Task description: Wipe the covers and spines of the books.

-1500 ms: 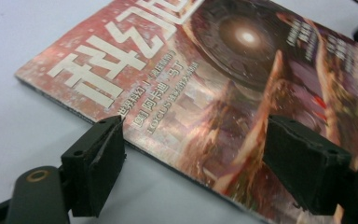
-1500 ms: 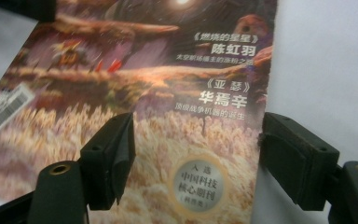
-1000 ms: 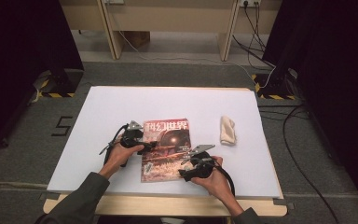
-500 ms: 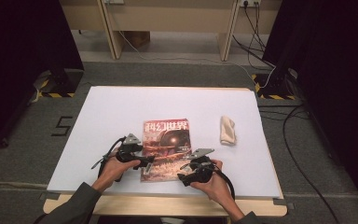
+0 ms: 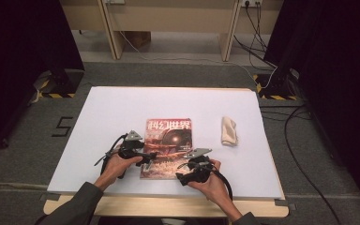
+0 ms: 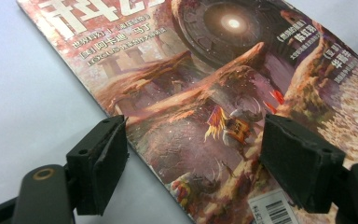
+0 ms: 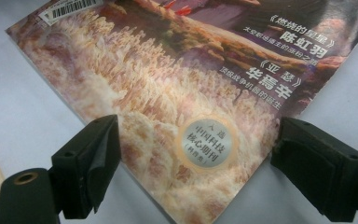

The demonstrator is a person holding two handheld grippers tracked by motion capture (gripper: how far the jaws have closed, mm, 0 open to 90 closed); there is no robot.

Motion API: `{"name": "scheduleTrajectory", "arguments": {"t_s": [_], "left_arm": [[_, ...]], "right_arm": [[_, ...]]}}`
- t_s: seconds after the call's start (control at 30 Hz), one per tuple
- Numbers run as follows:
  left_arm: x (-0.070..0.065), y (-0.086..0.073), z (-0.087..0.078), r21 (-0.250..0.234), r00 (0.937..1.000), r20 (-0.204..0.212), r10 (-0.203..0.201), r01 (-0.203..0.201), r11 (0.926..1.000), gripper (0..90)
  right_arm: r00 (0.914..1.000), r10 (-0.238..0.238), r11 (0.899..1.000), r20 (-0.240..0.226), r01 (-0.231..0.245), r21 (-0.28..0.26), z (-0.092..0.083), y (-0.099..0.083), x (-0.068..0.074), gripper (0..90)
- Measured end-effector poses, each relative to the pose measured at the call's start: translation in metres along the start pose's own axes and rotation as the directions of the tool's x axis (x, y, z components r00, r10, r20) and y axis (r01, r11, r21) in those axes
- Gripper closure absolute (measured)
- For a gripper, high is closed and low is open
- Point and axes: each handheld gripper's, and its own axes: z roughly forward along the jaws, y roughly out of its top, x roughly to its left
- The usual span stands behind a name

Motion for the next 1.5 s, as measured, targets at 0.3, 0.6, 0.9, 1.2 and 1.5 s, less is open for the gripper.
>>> {"name": "scheduleTrajectory", "arguments": {"t_s": [0.3,0.6,0.9,1.2,1.5], "left_arm": [[0.001,-0.002,-0.004,-0.006,0.9999,0.003,-0.016,0.016,0.9999,23.0],[0.004,-0.015,-0.029,-0.040,0.9999,-0.016,0.003,-0.004,0.9992,20.7],[0.004,-0.033,-0.054,-0.058,0.9996,-0.023,0.015,-0.016,0.9982,18.6],[0.007,-0.058,-0.082,-0.088,0.9987,-0.049,-0.013,0.009,0.9961,17.3],[0.007,-0.077,-0.104,-0.107,0.9958,-0.090,-0.017,0.007,0.9943,17.3]], "right_arm": [[0.9996,0.003,1.000,-0.027,-0.003,-0.001,-0.001,0.002,-0.006,20.4],[0.9966,0.075,0.991,-0.035,-0.079,-0.111,-0.020,-0.003,-0.042,27.5],[0.9733,0.162,0.973,0.163,-0.130,-0.191,-0.035,-0.003,-0.091,31.9],[0.9471,0.231,0.961,0.223,-0.186,-0.206,-0.041,-0.012,-0.116,32.6],[0.9573,0.215,0.969,0.193,-0.185,-0.164,-0.044,-0.023,-0.103,28.9]]}}
